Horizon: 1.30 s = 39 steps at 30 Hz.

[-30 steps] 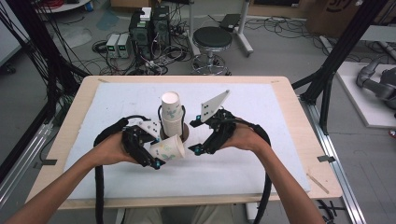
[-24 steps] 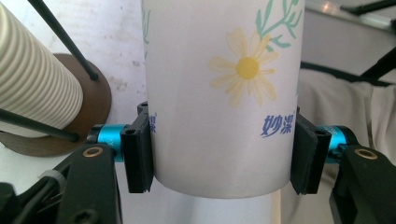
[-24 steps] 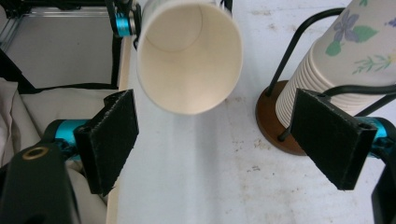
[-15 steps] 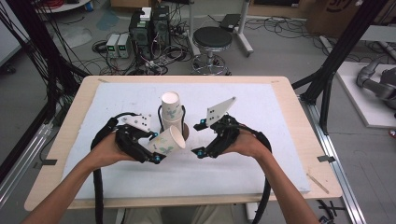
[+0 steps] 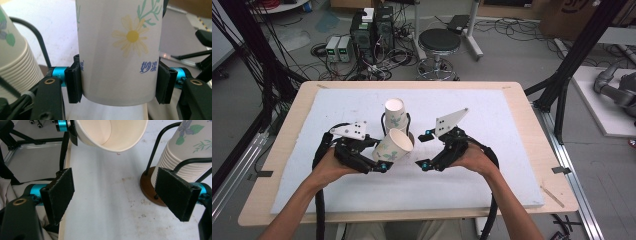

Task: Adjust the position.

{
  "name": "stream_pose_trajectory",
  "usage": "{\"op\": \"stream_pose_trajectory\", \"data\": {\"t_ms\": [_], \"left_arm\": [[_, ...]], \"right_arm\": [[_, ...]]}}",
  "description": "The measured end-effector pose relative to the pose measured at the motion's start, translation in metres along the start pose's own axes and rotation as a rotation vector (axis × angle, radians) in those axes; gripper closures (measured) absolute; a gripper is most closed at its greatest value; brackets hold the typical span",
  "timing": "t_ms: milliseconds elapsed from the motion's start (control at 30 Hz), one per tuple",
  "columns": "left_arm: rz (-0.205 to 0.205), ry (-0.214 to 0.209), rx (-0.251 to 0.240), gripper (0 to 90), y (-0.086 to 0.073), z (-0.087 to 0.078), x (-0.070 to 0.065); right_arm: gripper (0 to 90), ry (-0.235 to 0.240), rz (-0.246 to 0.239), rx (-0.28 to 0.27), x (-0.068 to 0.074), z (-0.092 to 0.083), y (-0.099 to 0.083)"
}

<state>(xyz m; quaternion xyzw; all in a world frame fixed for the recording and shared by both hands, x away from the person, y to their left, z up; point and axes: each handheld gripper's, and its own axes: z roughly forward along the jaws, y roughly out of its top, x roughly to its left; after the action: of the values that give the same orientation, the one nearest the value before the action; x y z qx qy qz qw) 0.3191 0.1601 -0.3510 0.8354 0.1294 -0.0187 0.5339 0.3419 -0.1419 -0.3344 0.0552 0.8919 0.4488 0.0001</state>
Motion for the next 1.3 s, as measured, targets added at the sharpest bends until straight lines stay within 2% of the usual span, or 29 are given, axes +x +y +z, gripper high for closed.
{"op": "stream_pose_trajectory", "data": {"t_ms": [100,267,333,500,600,733,900,967,1133,1300], "left_arm": [[-0.006,-0.02,-0.043,37.0,-0.002,0.003,-0.001],[-0.02,-0.03,-0.114,37.0,-0.011,0.01,-0.001],[-0.022,-0.033,-0.127,37.0,-0.014,0.01,-0.001],[-0.032,-0.036,-0.179,37.0,-0.017,0.011,-0.001],[-0.02,-0.038,-0.187,37.0,-0.019,0.013,-0.002],[-0.029,-0.049,-0.241,37.0,-0.023,0.017,-0.002],[-0.031,-0.054,-0.238,37.0,-0.026,0.023,-0.001],[-0.032,-0.058,-0.239,37.0,-0.026,0.025,-0.001],[-0.022,-0.069,-0.251,37.0,-0.025,0.027,-0.002],[-0.005,-0.078,-0.242,37.0,-0.023,0.03,-0.002]], "right_arm": [[16.5,0.007,0.007,-0.025,0.0,0.002,-0.002],[16.4,0.012,0.018,-0.07,0.001,0.004,-0.007],[16.4,0.022,0.034,-0.098,0.002,0.005,-0.009],[16.5,0.025,0.038,-0.158,0.002,0.007,-0.012],[16.4,0.034,0.05,-0.186,0.003,0.009,-0.013],[16.5,0.045,0.053,-0.203,0.005,0.013,-0.013],[16.9,0.067,0.057,-0.224,0.006,0.016,-0.012],[17.0,0.061,0.046,-0.227,0.006,0.017,-0.011],[17.0,0.075,0.044,-0.242,0.006,0.02,-0.01],[17.0,0.096,0.037,-0.258,0.007,0.024,-0.007]]}}
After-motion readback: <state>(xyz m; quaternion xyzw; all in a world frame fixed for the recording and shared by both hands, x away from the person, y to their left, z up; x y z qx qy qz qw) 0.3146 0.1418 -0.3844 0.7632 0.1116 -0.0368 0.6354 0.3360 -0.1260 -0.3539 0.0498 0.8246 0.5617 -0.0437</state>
